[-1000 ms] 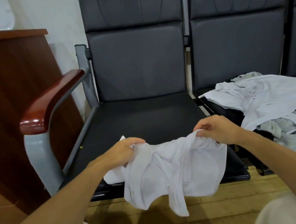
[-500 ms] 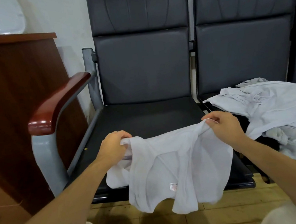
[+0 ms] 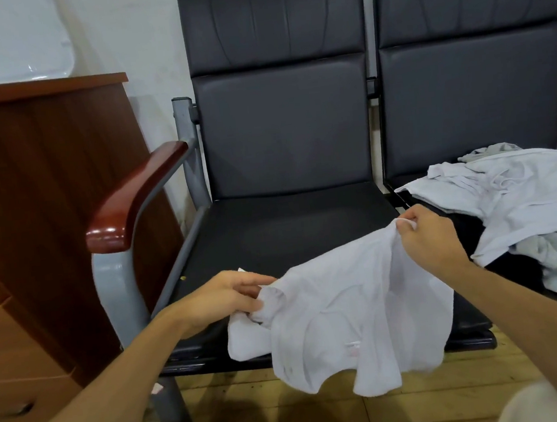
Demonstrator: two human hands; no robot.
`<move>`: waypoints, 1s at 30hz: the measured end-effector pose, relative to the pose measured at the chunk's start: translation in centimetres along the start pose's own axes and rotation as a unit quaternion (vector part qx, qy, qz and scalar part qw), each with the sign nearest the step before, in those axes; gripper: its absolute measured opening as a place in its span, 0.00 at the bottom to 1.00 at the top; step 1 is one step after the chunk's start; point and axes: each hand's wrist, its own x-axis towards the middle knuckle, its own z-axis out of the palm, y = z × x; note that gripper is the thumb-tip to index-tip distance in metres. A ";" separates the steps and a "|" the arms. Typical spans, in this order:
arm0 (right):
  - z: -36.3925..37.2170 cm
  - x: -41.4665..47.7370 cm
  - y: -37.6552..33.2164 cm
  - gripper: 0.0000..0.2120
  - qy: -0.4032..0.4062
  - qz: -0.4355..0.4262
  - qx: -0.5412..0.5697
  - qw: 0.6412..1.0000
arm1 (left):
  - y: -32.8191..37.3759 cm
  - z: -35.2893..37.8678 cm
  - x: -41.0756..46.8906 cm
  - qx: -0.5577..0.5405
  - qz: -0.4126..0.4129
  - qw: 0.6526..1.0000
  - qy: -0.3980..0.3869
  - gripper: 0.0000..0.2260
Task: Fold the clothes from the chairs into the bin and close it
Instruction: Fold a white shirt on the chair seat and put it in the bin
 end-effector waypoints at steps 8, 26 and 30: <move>0.2 0.5 0.4 0.04 0.018 -0.015 -0.026 0.999 | -0.6 -0.1 1.4 0.197 0.022 0.976 0.087 0.14; 0.3 0.5 0.7 0.03 -0.011 -0.005 -0.065 0.998 | 1.2 -0.7 1.8 0.259 0.005 0.906 0.334 0.10; 0.4 0.5 1.0 0.03 -0.020 -0.042 -0.063 0.997 | -0.6 -1.0 2.0 0.277 -0.052 0.924 0.257 0.08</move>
